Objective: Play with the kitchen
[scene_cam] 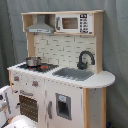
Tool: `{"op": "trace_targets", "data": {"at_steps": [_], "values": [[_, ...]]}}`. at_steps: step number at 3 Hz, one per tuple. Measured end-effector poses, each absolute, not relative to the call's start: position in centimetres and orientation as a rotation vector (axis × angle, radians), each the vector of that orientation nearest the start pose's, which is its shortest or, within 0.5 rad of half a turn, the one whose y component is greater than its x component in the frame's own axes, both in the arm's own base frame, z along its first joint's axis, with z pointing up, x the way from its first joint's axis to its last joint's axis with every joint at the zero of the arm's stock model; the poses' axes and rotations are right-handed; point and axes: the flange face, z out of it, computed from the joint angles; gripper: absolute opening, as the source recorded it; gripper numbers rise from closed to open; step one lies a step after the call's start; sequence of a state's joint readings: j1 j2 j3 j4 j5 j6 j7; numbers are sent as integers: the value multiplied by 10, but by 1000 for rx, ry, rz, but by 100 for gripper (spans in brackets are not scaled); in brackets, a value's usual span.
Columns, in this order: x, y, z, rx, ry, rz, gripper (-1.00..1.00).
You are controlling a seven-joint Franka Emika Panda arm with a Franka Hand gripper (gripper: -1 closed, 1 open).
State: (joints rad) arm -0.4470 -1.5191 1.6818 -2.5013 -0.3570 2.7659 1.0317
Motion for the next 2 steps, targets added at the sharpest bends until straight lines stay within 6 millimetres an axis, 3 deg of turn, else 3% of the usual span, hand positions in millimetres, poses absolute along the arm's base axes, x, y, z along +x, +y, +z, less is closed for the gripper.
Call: {"op": "trace_targets", "data": {"at_steps": [2], "values": [[254,407,251,1625,593,1601,-100]]}}
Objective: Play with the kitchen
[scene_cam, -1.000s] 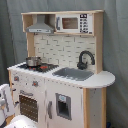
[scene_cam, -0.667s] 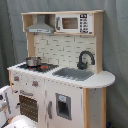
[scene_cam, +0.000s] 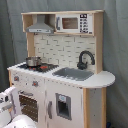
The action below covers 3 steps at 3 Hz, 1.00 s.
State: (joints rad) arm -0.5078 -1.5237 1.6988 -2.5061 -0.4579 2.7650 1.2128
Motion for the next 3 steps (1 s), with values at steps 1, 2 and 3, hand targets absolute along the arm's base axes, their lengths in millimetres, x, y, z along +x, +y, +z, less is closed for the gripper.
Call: {"op": "trace_targets", "data": {"at_steps": [1,2,3], "values": [[272,398,251,1629,533,1617,-100],[296,402,260,1639,475,1635,-100],[315,408,253,1690,457,1657,-100]]}}
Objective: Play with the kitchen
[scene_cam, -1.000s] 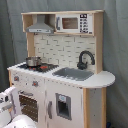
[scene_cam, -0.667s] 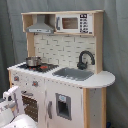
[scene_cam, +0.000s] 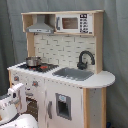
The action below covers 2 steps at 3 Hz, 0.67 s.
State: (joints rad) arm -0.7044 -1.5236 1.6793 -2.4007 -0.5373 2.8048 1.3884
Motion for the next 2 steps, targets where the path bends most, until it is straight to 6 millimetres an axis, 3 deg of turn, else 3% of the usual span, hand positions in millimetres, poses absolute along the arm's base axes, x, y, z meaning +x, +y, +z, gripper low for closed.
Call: {"op": "trace_targets", "data": {"at_steps": [1,2], "values": [[331,415,248,1744,478,1672,-100],[333,414,233,1751,602,1626,-100]]}}
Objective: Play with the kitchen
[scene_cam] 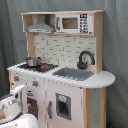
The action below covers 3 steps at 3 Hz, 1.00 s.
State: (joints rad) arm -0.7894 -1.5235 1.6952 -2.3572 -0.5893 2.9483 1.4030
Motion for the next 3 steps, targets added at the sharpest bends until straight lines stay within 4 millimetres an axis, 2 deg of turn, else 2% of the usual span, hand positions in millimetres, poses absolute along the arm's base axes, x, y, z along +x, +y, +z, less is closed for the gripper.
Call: {"op": "trace_targets", "data": {"at_steps": [1,3], "values": [[317,427,240,1729,580,1651,-100],[279,444,234,1672,514,1696,-100]]}}
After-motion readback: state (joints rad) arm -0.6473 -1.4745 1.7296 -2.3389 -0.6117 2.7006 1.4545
